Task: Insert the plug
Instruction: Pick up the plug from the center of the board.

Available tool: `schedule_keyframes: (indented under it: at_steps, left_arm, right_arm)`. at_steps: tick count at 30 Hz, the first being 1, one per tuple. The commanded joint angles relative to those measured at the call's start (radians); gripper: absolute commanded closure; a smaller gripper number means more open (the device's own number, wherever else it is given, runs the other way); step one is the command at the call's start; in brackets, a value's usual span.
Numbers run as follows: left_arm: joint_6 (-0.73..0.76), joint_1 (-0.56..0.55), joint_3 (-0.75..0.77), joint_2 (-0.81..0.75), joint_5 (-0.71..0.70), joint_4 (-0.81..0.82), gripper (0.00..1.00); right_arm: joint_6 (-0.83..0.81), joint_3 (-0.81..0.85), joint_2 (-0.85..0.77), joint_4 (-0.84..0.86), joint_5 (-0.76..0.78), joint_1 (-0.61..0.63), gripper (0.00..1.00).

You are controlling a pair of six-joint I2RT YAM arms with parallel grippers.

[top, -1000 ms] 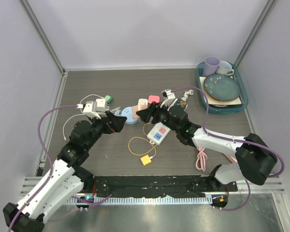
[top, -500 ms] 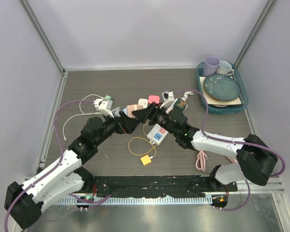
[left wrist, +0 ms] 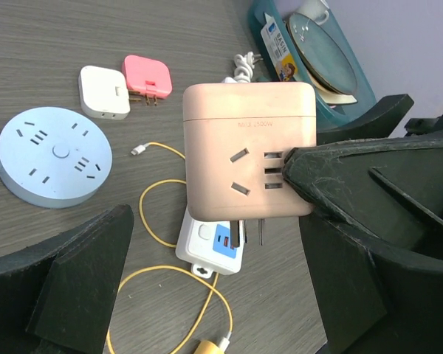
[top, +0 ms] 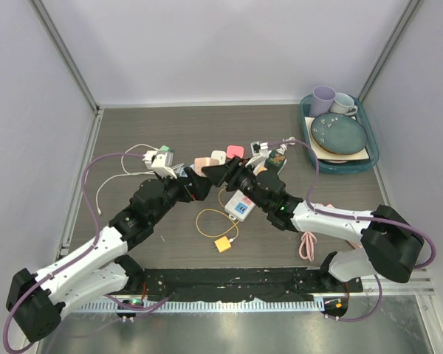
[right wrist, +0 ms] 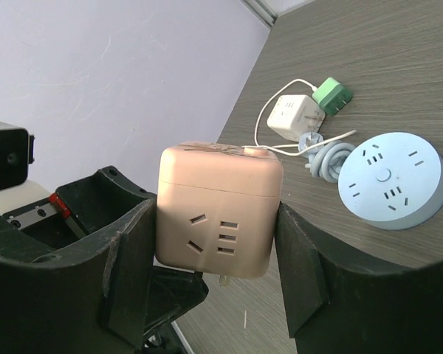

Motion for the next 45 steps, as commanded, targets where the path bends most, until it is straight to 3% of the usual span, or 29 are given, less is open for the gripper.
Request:
schedule_keyframes:
  at_steps: [1, 8, 20, 23, 28, 31, 35, 37, 40, 45]
  left_arm:
    - [-0.010, -0.014, 0.004, -0.011, -0.085, 0.151, 0.01]
    - [0.019, -0.042, -0.033, 0.012, -0.088, 0.306, 0.02]
    - [0.127, -0.059, -0.017, 0.033, -0.096, 0.357, 0.14]
    - [0.136, -0.059, -0.014, 0.046, -0.078, 0.360, 0.25]
    - [0.159, -0.060, -0.022, 0.049, -0.050, 0.371, 0.58]
    - [0.202, -0.060, -0.026, 0.041, -0.023, 0.374, 0.74]
    - [0.288, -0.060, -0.037, 0.024, 0.022, 0.369, 0.91]
    - [0.341, -0.060, -0.042, 0.015, 0.040, 0.359, 0.93]
    - [0.419, -0.059, -0.043, -0.002, 0.066, 0.340, 0.94]
    - [0.484, -0.060, -0.054, -0.016, 0.082, 0.336, 0.94]
  right_arm:
    - [0.080, -0.017, -0.033, 0.088, 0.077, 0.041, 0.99]
    - [0.215, -0.029, -0.022, 0.095, 0.169, 0.103, 0.99]
    - [0.299, 0.000, 0.002, 0.025, 0.195, 0.147, 0.95]
    - [0.310, 0.000, 0.009, 0.026, 0.189, 0.153, 0.91]
    - [0.310, -0.014, -0.008, 0.025, 0.202, 0.153, 0.85]
    - [0.299, -0.028, -0.037, 0.020, 0.215, 0.153, 0.75]
    - [0.261, -0.019, -0.085, -0.056, 0.219, 0.144, 0.42]
    - [0.247, -0.008, -0.105, -0.095, 0.206, 0.129, 0.28]
    - [0.224, 0.012, -0.143, -0.179, 0.168, 0.095, 0.17]
    - [0.198, 0.052, -0.198, -0.316, -0.031, -0.020, 0.13]
